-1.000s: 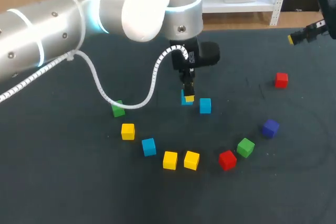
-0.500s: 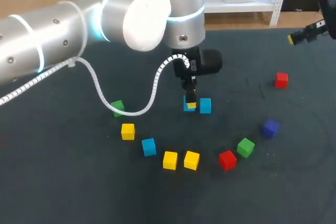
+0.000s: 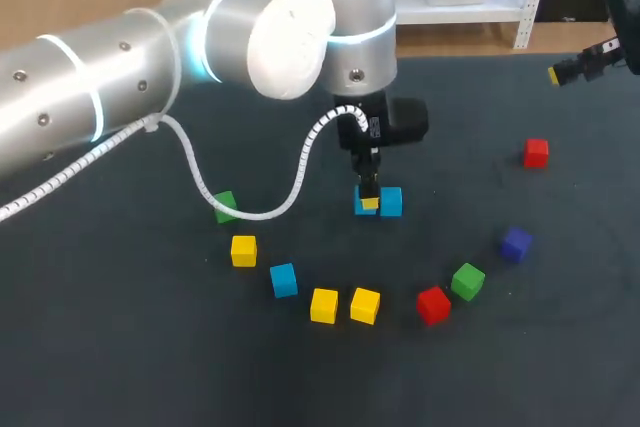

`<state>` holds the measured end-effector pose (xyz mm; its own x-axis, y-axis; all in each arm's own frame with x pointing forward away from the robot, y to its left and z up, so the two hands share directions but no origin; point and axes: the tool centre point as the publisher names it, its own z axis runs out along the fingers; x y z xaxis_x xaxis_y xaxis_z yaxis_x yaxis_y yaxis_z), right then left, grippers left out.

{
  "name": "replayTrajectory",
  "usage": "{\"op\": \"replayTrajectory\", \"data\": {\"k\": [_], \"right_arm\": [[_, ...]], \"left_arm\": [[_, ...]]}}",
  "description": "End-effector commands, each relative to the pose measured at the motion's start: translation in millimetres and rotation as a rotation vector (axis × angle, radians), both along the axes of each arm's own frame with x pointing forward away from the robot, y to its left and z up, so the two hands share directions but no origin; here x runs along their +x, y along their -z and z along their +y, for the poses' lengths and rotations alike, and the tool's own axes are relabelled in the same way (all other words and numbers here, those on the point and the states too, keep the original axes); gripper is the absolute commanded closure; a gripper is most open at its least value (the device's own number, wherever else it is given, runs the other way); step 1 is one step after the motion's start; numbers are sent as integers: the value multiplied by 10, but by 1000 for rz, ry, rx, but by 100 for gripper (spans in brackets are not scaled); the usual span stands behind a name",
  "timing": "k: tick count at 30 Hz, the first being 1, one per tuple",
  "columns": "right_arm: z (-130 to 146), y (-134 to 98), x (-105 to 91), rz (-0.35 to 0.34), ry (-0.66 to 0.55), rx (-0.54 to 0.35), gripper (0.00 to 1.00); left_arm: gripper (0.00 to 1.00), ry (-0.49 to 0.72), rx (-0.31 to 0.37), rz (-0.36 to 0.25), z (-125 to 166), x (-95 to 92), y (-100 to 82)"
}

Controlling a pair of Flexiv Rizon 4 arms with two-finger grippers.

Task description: Place the blue cubes, place green cubes on the blue cubes, place the yellow cubes on the green cubes, then place the red cubes on the yellow cubes, and place purple cube on the red cubes.

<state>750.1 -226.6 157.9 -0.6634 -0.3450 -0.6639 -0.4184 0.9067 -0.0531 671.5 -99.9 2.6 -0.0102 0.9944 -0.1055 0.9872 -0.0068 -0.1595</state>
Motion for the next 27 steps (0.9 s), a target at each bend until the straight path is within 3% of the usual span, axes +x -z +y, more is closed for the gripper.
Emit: {"op": "replayTrajectory", "data": {"k": [1,27], "right_arm": [[12,20,-13,-10,7,-2,0],[12,20,-13,-10,7,-2,0]], "left_arm": [[100,5,4,5,-19,25,2],[100,11,8,8,-34,18,55]]}}
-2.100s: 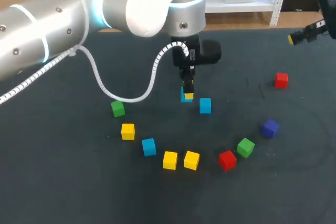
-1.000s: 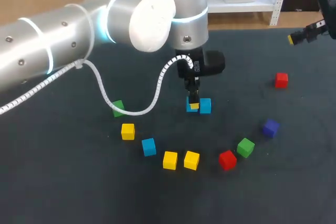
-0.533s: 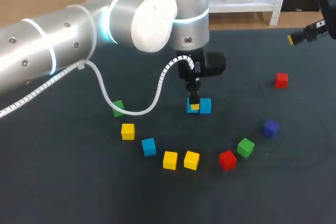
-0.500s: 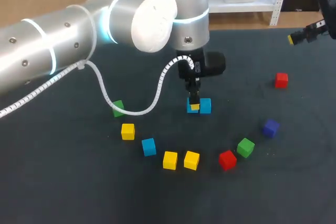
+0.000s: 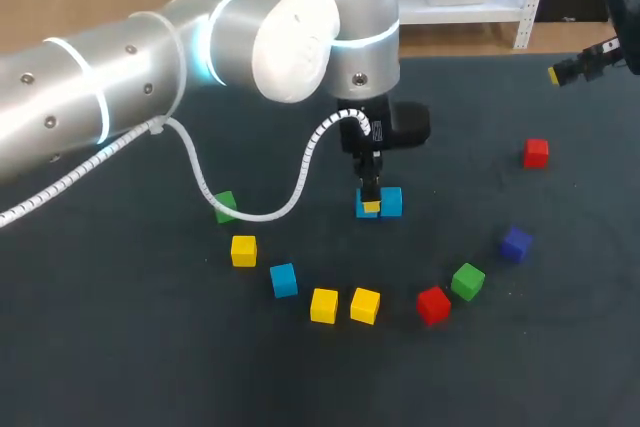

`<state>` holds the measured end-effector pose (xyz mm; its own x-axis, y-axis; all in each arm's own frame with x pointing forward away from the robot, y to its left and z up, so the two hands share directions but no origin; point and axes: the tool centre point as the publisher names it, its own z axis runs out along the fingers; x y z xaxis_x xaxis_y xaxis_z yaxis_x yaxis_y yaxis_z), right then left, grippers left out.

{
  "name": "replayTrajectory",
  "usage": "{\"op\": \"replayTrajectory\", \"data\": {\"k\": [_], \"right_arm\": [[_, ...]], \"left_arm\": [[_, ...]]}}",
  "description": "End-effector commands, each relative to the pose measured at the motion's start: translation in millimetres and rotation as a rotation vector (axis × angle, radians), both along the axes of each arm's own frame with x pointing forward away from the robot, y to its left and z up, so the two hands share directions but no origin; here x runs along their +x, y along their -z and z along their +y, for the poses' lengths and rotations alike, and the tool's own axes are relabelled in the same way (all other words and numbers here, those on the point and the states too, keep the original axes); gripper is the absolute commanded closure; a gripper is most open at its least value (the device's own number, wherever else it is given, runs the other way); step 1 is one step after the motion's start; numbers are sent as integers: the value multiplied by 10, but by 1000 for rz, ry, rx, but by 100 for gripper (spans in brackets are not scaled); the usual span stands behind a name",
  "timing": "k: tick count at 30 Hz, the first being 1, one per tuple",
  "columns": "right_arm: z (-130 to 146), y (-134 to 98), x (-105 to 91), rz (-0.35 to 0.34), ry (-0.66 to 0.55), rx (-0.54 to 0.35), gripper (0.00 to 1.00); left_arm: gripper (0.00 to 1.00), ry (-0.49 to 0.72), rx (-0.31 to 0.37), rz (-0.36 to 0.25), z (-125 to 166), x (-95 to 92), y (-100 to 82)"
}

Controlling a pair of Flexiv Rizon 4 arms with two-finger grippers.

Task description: Place the blue cubes, place green cubes on the blue cubes, place the yellow cubes on the green cubes, then place the red cubes on the yellow cubes, and place purple cube on the red cubes.

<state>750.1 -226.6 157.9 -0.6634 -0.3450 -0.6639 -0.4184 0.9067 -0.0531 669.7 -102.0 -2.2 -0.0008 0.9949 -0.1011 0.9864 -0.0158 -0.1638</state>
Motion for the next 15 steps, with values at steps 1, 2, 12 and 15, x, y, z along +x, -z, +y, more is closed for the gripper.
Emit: {"op": "replayTrajectory", "data": {"k": [1,2,12,15], "right_arm": [[12,20,-13,-10,7,-2,0],[12,20,-13,-10,7,-2,0],[12,20,-13,-10,7,-2,0],[12,20,-13,-10,7,-2,0]], "left_arm": [[100,0,3,4,-13,38,8],[100,-1,3,3,-13,38,9],[100,-3,0,11,-11,34,31],[100,0,6,10,-13,33,38]]}}
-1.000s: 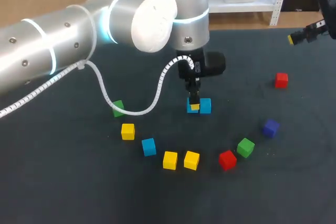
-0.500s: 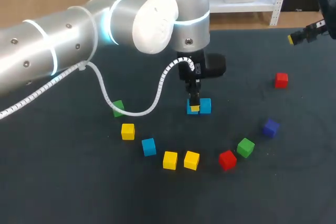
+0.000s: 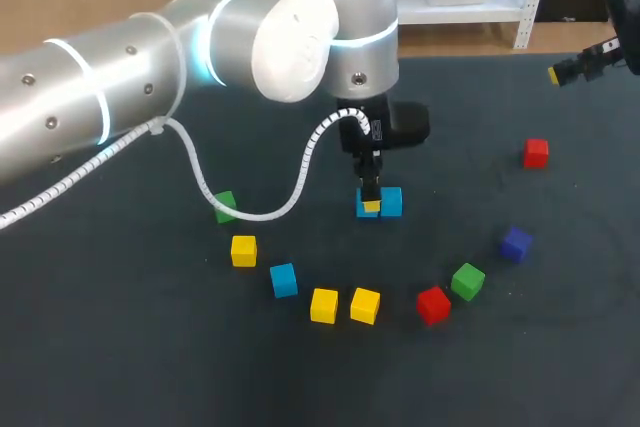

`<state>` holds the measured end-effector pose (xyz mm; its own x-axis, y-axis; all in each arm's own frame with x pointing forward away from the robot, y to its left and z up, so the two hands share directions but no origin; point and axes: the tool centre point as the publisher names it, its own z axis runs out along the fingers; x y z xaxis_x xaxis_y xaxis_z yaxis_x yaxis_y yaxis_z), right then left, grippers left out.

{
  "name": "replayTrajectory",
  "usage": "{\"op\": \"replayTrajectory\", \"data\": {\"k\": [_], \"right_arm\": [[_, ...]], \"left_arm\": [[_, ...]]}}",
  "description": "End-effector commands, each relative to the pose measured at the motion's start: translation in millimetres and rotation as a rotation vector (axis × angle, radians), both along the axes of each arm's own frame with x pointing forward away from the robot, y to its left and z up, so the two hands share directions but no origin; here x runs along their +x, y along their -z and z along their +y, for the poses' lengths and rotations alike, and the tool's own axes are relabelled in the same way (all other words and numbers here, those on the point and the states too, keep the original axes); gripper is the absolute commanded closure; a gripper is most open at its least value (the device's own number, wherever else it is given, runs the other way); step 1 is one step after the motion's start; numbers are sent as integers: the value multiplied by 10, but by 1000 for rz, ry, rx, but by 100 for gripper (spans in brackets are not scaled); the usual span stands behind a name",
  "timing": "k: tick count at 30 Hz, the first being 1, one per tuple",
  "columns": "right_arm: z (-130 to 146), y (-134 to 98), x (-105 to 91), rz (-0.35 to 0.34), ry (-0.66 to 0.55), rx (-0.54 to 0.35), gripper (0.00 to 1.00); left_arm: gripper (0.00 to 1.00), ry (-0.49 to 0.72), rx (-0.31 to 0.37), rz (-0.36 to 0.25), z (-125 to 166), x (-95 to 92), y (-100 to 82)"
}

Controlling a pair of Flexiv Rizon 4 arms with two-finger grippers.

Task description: Place the blue cubes, place green cubes on the blue cubes, place the yellow cubes on the green cubes, then place the red cubes on the yellow cubes, and place purple cube on the red cubes.

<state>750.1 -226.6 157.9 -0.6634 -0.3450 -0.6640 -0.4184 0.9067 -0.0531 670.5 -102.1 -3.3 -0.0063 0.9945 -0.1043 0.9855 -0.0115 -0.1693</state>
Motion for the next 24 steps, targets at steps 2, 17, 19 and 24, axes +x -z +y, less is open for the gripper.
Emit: {"op": "replayTrajectory", "data": {"k": [2,17,19,24], "right_arm": [[12,20,-13,-10,7,-2,0],[12,20,-13,-10,7,-2,0],[12,20,-13,-10,7,-2,0],[12,20,-13,-10,7,-2,0]], "left_arm": [[100,8,15,4,-11,24,32],[0,2,30,-12,36,34,-29],[0,-3,28,-13,60,38,-44],[0,-20,33,-14,149,42,-60]]}}
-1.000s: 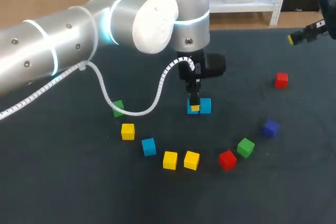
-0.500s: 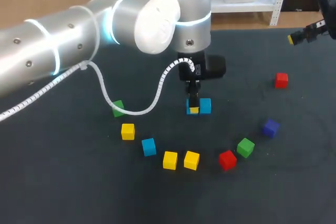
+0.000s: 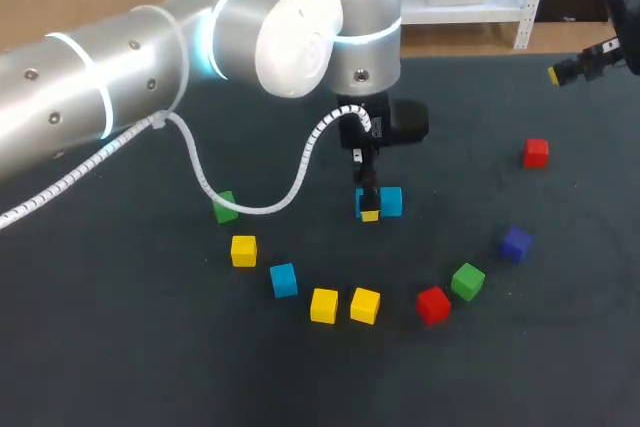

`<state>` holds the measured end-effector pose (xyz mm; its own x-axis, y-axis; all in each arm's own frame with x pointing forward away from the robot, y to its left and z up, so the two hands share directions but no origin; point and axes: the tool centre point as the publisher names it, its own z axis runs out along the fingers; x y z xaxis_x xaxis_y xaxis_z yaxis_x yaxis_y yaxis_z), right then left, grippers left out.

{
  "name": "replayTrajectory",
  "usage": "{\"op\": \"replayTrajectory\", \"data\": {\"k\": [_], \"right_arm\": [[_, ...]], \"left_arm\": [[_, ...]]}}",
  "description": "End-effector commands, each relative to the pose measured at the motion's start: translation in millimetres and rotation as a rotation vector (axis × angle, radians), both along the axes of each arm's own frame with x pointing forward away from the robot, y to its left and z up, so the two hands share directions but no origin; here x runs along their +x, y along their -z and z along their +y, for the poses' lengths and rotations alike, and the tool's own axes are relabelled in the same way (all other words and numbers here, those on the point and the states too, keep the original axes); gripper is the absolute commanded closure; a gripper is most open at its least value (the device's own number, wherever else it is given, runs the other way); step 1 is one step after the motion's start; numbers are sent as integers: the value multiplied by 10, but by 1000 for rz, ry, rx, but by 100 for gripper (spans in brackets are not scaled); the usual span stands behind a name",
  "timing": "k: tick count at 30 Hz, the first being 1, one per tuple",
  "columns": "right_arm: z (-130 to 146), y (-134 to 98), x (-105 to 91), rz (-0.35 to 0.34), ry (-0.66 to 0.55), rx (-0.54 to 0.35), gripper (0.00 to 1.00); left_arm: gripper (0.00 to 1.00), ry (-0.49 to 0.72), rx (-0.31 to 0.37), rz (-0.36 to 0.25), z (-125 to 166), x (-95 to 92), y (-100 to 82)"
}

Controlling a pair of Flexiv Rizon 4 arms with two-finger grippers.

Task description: Place the blue cubes, place green cubes on the blue cubes, place the yellow cubes on the green cubes, then place the red cubes on the yellow cubes, and place purple cube on the red cubes.

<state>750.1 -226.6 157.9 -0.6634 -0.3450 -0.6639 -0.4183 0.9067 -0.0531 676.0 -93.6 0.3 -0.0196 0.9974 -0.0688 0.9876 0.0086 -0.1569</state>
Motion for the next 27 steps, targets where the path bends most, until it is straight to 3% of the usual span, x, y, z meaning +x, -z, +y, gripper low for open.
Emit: {"op": "replayTrajectory", "data": {"k": [1,5,15,19,27], "right_arm": [[12,19,-13,-10,7,-2,0],[12,19,-13,-10,7,-2,0],[12,19,-13,-10,7,-2,0],[12,19,-13,-10,7,-2,0],[12,19,-13,-10,7,-2,0]], "left_arm": [[0,-8,-3,-1,75,-14,-24],[4,-14,-2,4,79,-24,-4],[38,-16,-9,-1,42,-18,-9],[39,-13,-10,-4,36,-17,-12],[51,-13,-4,4,35,-23,13]]}}
